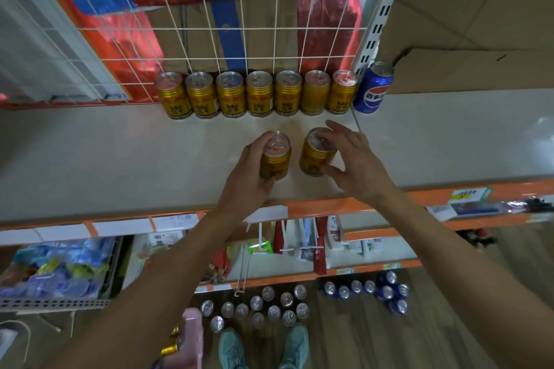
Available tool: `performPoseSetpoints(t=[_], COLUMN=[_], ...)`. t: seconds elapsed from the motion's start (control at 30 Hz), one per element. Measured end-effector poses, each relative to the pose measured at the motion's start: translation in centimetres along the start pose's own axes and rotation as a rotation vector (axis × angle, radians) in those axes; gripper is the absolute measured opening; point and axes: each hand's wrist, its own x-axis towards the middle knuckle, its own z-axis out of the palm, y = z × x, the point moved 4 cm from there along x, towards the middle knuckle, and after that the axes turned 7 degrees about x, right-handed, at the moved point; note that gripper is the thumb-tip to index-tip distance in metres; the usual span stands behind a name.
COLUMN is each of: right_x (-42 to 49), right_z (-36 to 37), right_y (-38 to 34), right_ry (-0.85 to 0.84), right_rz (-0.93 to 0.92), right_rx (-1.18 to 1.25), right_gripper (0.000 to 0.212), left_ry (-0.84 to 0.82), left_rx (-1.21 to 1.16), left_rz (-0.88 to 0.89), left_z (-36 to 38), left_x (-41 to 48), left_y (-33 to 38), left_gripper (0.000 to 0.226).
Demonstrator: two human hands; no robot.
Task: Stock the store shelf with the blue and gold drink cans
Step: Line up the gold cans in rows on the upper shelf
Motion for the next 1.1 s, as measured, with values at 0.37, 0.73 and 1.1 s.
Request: performPoseSetpoints(t=[0.37,0.73,1.1], right_x=[0.1,2.4,6.3], right_z=[0.9,-0.5,-2.4], right_y=[-0.8,3.1,8.3], right_ry=[0.127,0.136,0.118], right_rz=[0.004,0.03,0.027], right_rx=[-0.058,-0.2,-0.208], right_gripper=[0.063,0.057,0.07], left_ry=[-0.024,0.063,0.104], left_rx=[0.005,0.109,0.154], left_rz=[0.041,0.051,0.033], left_z=[1.2,4.6,7.6], left_x=[2.7,6.8,12.0], left_y=[0.3,2.8,5.5], left_gripper=[0.088,0.086,0.086])
